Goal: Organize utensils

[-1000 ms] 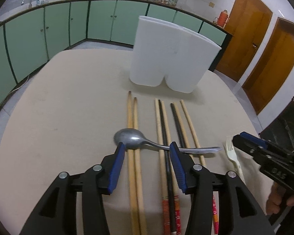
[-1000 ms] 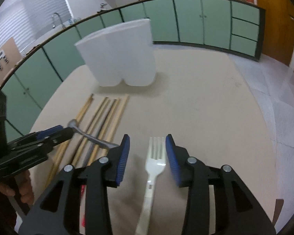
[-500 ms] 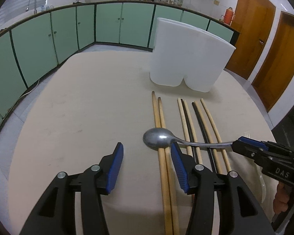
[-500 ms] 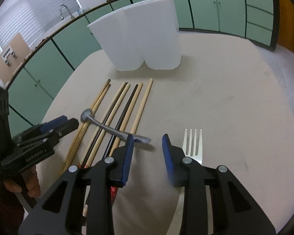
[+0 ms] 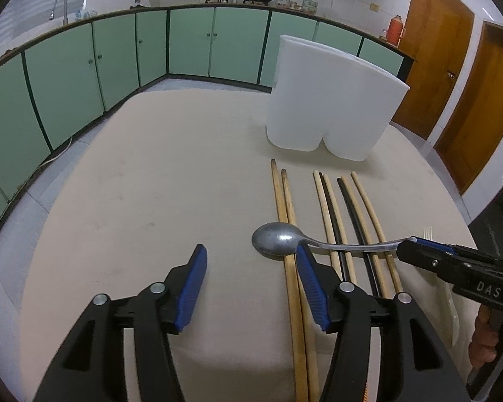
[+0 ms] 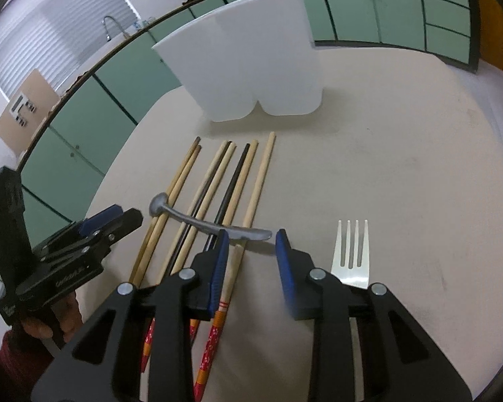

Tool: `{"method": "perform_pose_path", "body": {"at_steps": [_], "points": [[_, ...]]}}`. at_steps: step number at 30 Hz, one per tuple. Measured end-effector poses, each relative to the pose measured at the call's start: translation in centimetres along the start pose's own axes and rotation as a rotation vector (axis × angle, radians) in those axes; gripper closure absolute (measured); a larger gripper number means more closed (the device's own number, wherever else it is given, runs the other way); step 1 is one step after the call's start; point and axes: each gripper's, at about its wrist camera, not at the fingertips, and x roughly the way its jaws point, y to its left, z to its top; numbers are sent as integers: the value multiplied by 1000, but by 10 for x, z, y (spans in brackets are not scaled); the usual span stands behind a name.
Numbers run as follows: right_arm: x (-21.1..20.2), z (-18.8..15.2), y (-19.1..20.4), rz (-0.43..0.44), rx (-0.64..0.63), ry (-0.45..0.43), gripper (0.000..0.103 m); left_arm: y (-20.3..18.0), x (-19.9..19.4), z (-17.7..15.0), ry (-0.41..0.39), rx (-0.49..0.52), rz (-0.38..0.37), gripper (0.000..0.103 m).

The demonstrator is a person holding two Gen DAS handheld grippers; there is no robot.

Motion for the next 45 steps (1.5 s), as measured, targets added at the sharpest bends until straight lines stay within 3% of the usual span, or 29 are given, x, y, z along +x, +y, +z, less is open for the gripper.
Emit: {"method": "perform_pose_path", "body": {"at_steps": [8, 10, 13, 22, 28, 33, 36, 45], "points": [[1, 4, -9, 9, 58, 8, 75, 3, 7, 2, 7, -4, 11, 46], [4, 6, -11, 24, 68, 9, 85, 4, 8, 2, 9, -5, 11, 46], [5, 7, -9, 37, 56, 22, 87, 4, 9, 2, 13, -3, 13, 45], [2, -11, 19, 116, 2, 117, 90, 10, 9, 3, 20, -29, 0, 40], [3, -27, 56, 218, -69, 183, 87, 13, 6, 9, 21, -33, 3, 38], [-12, -25, 56, 143, -114, 147, 86, 12, 5, 14, 20, -24, -6, 37], [-23, -19, 40, 104, -72, 109, 74, 6, 9, 20, 26, -24, -27, 33], [-44, -7, 0, -38, -30, 21, 74, -13, 42, 36, 70, -32, -1, 32]]}}
